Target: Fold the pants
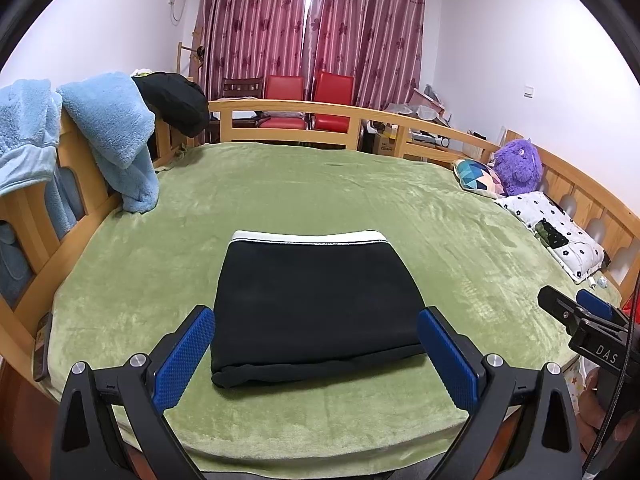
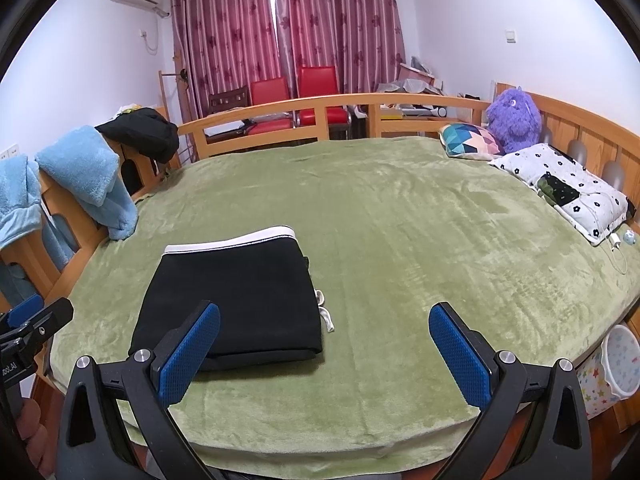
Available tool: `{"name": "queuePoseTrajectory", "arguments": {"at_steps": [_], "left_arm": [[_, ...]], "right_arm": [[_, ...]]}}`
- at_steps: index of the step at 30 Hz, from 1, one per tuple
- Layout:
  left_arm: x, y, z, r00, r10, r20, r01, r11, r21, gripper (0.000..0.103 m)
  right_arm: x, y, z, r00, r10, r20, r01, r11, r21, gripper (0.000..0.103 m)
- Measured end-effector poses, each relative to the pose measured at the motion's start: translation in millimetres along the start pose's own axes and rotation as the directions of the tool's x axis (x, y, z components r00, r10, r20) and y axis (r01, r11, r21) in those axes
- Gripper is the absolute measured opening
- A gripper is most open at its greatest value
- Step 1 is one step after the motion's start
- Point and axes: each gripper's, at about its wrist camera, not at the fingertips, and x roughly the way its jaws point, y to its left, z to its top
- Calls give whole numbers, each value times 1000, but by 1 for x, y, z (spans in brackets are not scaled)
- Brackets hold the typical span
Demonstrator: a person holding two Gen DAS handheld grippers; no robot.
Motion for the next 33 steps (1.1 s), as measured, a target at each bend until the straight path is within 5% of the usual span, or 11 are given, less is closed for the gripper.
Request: {"name": "queuePoseTrajectory", "arguments": {"at_steps": [33], "left_arm": [[-11, -5, 8, 1000, -2, 16, 2, 1000, -10, 102]], "right_arm": [[-2, 1, 4, 1000, 12, 2, -12, 1000, -7, 103]]}}
